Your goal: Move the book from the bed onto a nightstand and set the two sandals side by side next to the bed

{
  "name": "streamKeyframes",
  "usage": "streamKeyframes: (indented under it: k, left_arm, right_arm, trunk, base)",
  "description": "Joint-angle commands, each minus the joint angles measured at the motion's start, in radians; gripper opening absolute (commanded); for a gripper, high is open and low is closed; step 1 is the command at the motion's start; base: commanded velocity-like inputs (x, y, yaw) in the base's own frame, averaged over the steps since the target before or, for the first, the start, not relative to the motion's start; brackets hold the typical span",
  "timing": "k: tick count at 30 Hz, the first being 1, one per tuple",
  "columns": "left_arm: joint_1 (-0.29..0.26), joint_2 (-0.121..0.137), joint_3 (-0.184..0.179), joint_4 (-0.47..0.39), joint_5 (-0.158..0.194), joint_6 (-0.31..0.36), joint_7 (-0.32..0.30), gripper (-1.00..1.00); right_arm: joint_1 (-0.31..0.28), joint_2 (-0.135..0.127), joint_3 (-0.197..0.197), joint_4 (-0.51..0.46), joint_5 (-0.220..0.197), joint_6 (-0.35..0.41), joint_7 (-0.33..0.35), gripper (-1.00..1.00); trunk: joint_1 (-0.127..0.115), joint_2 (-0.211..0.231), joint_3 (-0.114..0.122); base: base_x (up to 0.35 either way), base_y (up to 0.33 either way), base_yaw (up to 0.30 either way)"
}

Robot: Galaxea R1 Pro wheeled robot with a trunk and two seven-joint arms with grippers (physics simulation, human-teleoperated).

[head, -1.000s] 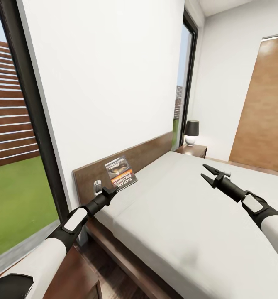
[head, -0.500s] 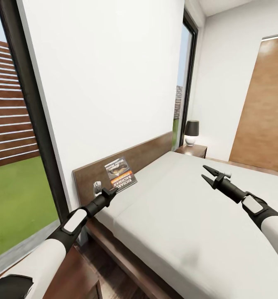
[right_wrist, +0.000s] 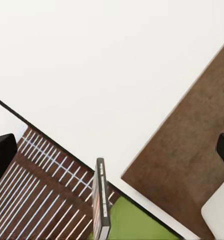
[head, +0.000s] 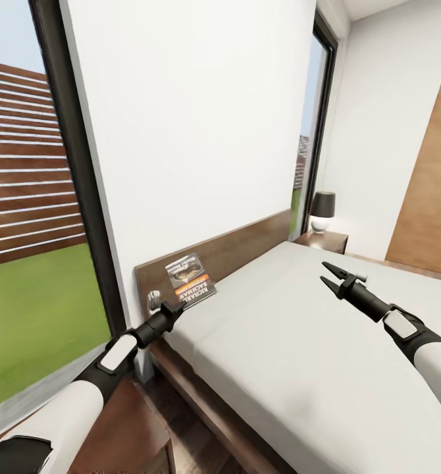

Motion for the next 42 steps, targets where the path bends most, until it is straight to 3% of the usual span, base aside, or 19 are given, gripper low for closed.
streamKeyframes:
  k: [1,11,30,42]
  left_arm:
    - [-0.001,0.001,-0.005,0.001,0.012,0.005,-0.001,-1.0]
    - [-0.001,0.002,-0.005,0.005,0.012,0.005,-0.002,-1.0]
    - [0.0,0.003,-0.004,0.028,0.014,0.016,-0.002,-1.0]
    - [0.006,0.038,-0.004,0.053,0.015,0.153,-0.001,-1.0]
  right_arm:
    - [-0.001,-0.001,0.008,0.0,-0.01,0.007,0.002,1.0]
    - [-0.001,0.0,0.007,0.0,-0.01,0.006,0.003,1.0]
    - [-0.001,0.016,0.003,0.0,-0.01,0.002,0.002,1.0]
    - [-0.001,0.016,0.002,0.0,-0.007,0.003,-0.001,1.0]
  trunk:
    - [0.0,-0.001,-0.001]
    - [0.0,-0.001,-0.001]
    - [0.0,-0.001,-0.001]
    - [0.0,-0.001,-0.001]
  base:
    - [0.0,0.0,0.238]
    - [0.0,0.0,0.194]
    - [0.0,0.0,0.013]
    - [0.0,0.0,0.0]
